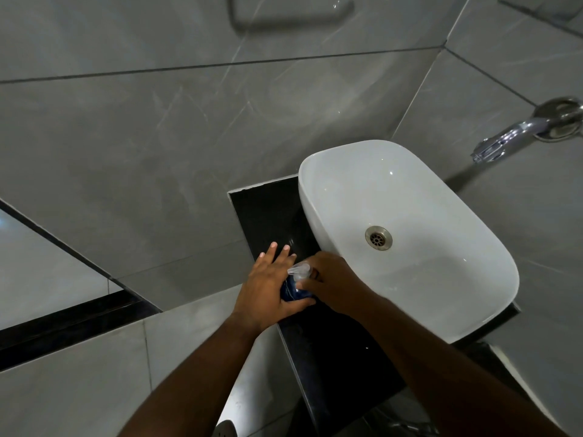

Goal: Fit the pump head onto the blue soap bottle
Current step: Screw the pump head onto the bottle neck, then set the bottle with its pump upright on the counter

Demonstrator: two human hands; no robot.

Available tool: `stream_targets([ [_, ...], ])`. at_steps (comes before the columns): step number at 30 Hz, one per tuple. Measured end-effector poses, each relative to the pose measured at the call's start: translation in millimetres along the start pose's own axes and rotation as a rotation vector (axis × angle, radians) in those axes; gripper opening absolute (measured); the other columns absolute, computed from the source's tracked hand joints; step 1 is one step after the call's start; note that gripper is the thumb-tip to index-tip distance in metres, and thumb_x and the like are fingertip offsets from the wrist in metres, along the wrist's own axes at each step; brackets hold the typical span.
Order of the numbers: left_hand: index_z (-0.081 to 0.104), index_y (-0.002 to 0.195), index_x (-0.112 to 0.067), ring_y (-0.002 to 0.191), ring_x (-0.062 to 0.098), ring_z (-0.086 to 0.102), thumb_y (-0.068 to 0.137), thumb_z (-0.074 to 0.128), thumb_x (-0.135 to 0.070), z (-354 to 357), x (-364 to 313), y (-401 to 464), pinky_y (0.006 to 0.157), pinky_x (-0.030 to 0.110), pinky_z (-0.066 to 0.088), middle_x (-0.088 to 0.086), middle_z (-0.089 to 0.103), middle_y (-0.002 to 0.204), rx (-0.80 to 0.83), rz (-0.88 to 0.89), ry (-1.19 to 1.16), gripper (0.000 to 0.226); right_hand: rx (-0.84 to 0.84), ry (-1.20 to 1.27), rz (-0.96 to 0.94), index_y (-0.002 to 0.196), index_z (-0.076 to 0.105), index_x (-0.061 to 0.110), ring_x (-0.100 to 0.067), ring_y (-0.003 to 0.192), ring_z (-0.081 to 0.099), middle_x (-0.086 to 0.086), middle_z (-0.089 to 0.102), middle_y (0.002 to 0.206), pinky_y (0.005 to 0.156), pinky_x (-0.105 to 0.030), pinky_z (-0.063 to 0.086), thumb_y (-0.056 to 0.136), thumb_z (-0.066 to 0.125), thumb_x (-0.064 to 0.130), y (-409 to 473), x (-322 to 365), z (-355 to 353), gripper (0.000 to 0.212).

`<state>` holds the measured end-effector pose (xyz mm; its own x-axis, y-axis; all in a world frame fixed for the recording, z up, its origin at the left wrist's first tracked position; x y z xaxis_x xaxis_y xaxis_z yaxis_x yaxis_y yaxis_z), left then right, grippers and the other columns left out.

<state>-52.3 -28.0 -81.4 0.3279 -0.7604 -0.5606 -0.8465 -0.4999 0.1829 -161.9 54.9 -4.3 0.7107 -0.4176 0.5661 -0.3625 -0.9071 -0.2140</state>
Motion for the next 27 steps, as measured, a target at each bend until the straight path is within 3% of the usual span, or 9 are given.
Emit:
stream_targets([
  [5, 0.042, 0.143, -0.022, 0.146, 0.016, 0.009, 0.072, 0.054, -0.078, -2, 1, 2, 0.118, 0.037, 0.006, 0.001, 0.028, 0.156, 0.038, 0.007, -0.013, 0.092, -0.071, -0.009, -0.015, 0.095, 0.066, 0.011, -0.012, 0.074, 0.059, -0.007, 0.068, 0.091, 0.065, -0.017, 0.042, 0.083, 0.064, 0.029, -2, 3, 4, 0.021],
  [8, 0.033, 0.148, -0.026, 0.141, 0.013, 0.027, 0.067, 0.056, -0.081, -2, 2, -1, 0.114, 0.032, 0.024, -0.004, 0.025, 0.157, 0.101, -0.068, -0.129, 0.1, -0.139, 0.027, -0.048, 0.104, 0.066, 0.014, -0.013, 0.081, 0.064, -0.005, 0.072, 0.095, 0.073, -0.019, 0.047, 0.085, 0.062, 0.027, -13, 3, 8, 0.023],
  [12, 0.029, 0.149, -0.026, 0.121, 0.017, 0.055, 0.059, 0.07, -0.075, 1, 7, -13, 0.098, 0.036, 0.048, -0.001, 0.053, 0.141, 0.113, -0.211, -0.257, 0.11, -0.196, 0.106, 0.1, 0.11, 0.064, 0.013, -0.016, 0.076, 0.062, -0.003, 0.069, 0.089, 0.075, -0.033, 0.055, 0.082, 0.067, 0.03, -15, -7, 13, 0.033],
  [15, 0.043, 0.138, -0.028, 0.105, 0.014, 0.063, 0.061, 0.073, -0.068, 2, 9, -18, 0.087, 0.037, 0.053, -0.003, 0.066, 0.121, 0.024, -0.239, -0.319, 0.092, -0.182, 0.161, 0.159, 0.104, 0.067, 0.013, -0.02, 0.072, 0.066, -0.001, 0.063, 0.078, 0.07, -0.038, 0.059, 0.079, 0.07, 0.029, -10, -12, 16, 0.03],
  [20, 0.05, 0.13, -0.032, 0.102, 0.009, 0.061, 0.063, 0.076, -0.059, -3, 19, 6, 0.085, 0.036, 0.053, -0.008, 0.065, 0.116, -0.015, -0.263, -0.383, 0.077, -0.256, 0.165, 0.143, 0.098, 0.068, 0.015, -0.001, 0.06, 0.054, 0.012, 0.056, 0.068, 0.059, -0.007, 0.04, 0.085, 0.064, 0.025, 16, -12, 21, 0.017],
  [21, 0.05, 0.13, -0.032, 0.101, 0.009, 0.061, 0.062, 0.074, -0.06, -6, 26, 15, 0.086, 0.037, 0.053, -0.008, 0.066, 0.115, -0.025, -0.274, -0.396, 0.077, -0.266, 0.161, 0.136, 0.1, 0.068, 0.015, -0.006, 0.066, 0.058, 0.007, 0.062, 0.073, 0.063, -0.008, 0.041, 0.087, 0.061, 0.024, 28, -9, 21, 0.017],
  [24, 0.053, 0.129, -0.029, 0.099, 0.009, 0.063, 0.063, 0.079, -0.054, -16, 54, 51, 0.085, 0.038, 0.054, -0.005, 0.066, 0.113, -0.066, -0.307, -0.453, 0.075, -0.309, 0.194, 0.119, 0.111, 0.065, 0.012, -0.022, 0.092, 0.065, -0.01, 0.071, 0.101, 0.088, -0.033, 0.052, 0.091, 0.056, 0.021, 75, 1, 20, 0.024],
  [27, 0.055, 0.127, -0.025, 0.095, 0.007, 0.065, 0.065, 0.087, -0.036, -28, 87, 90, 0.084, 0.033, 0.055, -0.005, 0.067, 0.11, -0.112, -0.348, -0.504, 0.07, -0.36, 0.26, 0.077, 0.11, 0.066, 0.01, -0.024, 0.096, 0.065, -0.013, 0.07, 0.104, 0.091, -0.04, 0.052, 0.088, 0.059, 0.019, 127, 12, 12, 0.024],
])
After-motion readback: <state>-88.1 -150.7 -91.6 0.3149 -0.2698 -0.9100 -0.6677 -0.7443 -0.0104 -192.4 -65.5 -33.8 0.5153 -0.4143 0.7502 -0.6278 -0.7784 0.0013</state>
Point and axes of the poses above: each hand's wrist, its own y-axis towards the middle knuckle, its own z-axis out of the palm, x = y × z, the point moved 4 cm from there along y, towards the middle knuckle
